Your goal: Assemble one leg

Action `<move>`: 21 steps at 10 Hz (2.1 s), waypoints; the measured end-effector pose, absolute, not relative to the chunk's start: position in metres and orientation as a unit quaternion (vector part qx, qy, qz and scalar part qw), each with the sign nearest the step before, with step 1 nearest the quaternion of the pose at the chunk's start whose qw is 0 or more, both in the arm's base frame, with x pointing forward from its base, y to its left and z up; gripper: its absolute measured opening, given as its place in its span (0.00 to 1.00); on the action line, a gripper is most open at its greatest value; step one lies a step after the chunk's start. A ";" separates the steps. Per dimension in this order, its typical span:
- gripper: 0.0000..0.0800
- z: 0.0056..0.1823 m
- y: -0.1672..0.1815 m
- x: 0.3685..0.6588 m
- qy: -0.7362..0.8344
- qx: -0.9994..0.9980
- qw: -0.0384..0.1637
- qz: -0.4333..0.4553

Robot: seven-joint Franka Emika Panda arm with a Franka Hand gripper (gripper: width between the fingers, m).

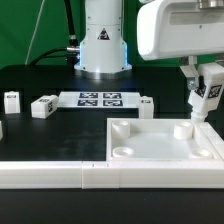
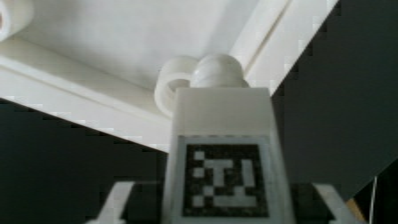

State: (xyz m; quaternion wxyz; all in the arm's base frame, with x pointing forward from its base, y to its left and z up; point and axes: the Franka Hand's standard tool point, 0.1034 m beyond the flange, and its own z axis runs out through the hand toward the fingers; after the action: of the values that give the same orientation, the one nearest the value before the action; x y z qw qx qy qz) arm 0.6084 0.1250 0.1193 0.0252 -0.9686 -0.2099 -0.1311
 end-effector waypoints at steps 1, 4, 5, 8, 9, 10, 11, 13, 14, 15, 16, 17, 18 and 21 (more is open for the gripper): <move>0.36 0.114 0.126 0.611 -0.212 -0.968 0.026 -0.129; 0.36 0.111 0.129 0.641 -0.209 -0.967 0.029 -0.139; 0.36 0.106 0.129 0.644 -0.208 -0.968 0.029 -0.138; 0.36 0.092 0.127 0.642 -0.206 -0.968 0.029 -0.143; 0.36 0.089 0.127 0.642 -0.205 -0.968 0.030 -0.143; 0.36 0.087 0.127 0.642 -0.205 -0.968 0.030 -0.144; 0.36 0.087 0.127 0.643 -0.205 -0.967 0.030 -0.146; 0.36 0.087 0.124 0.649 -0.204 -0.965 0.027 -0.162; 0.36 0.087 0.122 0.650 -0.203 -0.965 0.026 -0.166; 0.36 0.087 0.119 0.652 -0.202 -0.964 0.024 -0.170; 0.36 0.087 0.117 0.653 -0.201 -0.964 0.023 -0.173; 0.36 0.087 0.117 0.653 -0.201 -0.964 0.023 -0.173; 0.36 0.087 0.118 0.653 -0.201 -0.964 0.023 -0.174; 0.36 0.088 0.121 0.651 -0.203 -0.963 0.023 -0.174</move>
Offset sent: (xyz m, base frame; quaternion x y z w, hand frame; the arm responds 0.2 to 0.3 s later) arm 0.0437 0.0057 -0.0009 0.0075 0.0055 0.0012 1.0000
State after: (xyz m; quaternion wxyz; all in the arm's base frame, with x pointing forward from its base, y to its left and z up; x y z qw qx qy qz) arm 0.6513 0.1210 0.0876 0.0234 -0.9632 -0.2031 -0.1743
